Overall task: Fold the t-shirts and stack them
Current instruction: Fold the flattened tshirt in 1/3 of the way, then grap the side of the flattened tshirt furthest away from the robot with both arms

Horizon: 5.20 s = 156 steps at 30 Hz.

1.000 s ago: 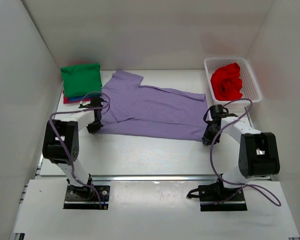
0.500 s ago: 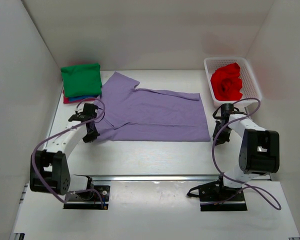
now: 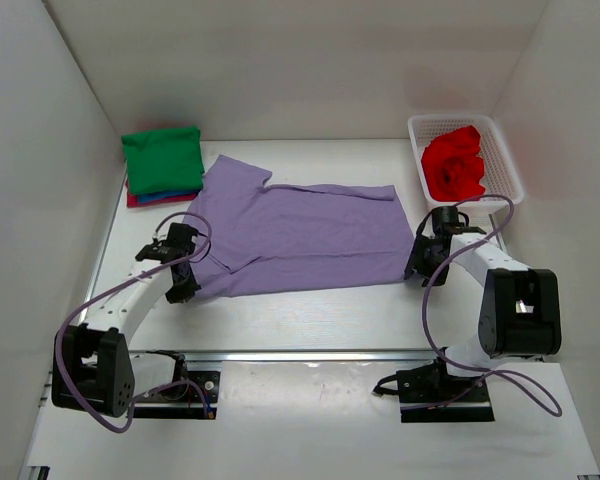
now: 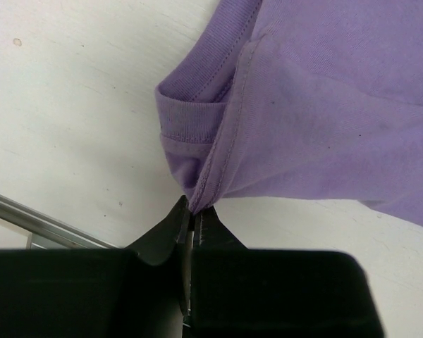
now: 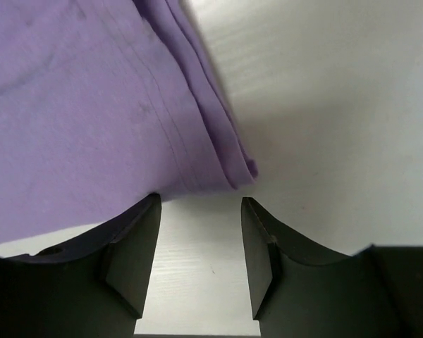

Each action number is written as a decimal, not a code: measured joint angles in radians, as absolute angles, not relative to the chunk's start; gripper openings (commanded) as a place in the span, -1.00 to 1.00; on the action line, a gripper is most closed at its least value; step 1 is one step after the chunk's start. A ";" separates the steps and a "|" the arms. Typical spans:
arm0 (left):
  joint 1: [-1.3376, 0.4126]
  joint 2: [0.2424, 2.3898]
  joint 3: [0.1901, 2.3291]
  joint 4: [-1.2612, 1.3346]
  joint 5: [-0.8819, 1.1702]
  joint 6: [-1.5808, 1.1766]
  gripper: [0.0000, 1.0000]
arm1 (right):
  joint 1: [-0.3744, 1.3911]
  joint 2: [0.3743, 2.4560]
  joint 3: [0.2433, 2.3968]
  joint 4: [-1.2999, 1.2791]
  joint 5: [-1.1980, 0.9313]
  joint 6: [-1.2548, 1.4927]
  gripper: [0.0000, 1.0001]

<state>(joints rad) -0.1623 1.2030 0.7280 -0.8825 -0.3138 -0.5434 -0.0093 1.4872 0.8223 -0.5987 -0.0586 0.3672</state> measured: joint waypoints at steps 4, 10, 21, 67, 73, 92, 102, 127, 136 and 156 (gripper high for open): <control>-0.162 1.203 0.728 -0.883 -0.313 -0.543 -1.00 | -0.020 1.531 0.836 -0.569 -0.062 0.382 -0.11; -0.162 1.208 0.728 -0.886 -0.309 -0.542 -1.00 | -0.020 1.614 0.912 -0.581 -0.059 0.381 -1.00; -0.158 1.178 0.801 -0.969 -0.274 -0.517 -1.00 | -0.063 1.493 0.813 -0.694 -0.049 0.300 -1.00; -0.167 2.686 2.770 -0.995 -0.364 -0.492 0.47 | 0.096 1.880 1.384 -0.479 0.189 0.579 -0.13; -0.151 2.751 2.788 -0.991 -0.317 -0.503 0.53 | 0.097 1.890 1.378 -0.465 0.191 0.579 -0.14; -0.146 2.856 2.817 -0.823 -0.198 -0.502 0.84 | 0.093 1.931 1.348 -0.442 0.194 0.591 -0.15; -0.121 2.860 2.817 -0.838 -0.147 -0.557 -0.79 | 0.089 1.942 1.372 -0.443 0.190 0.602 -0.14; -0.115 2.855 2.823 -0.895 -0.115 -0.505 -1.00 | 0.156 2.160 1.644 -0.599 0.339 0.719 -0.82; -0.109 2.832 2.823 -0.945 -0.115 -0.490 -1.00 | 0.150 2.161 1.644 -0.592 0.339 0.696 -0.99; -0.093 2.718 2.823 -0.982 -0.115 -0.485 0.57 | 0.150 2.072 1.504 -0.485 0.305 0.654 -1.00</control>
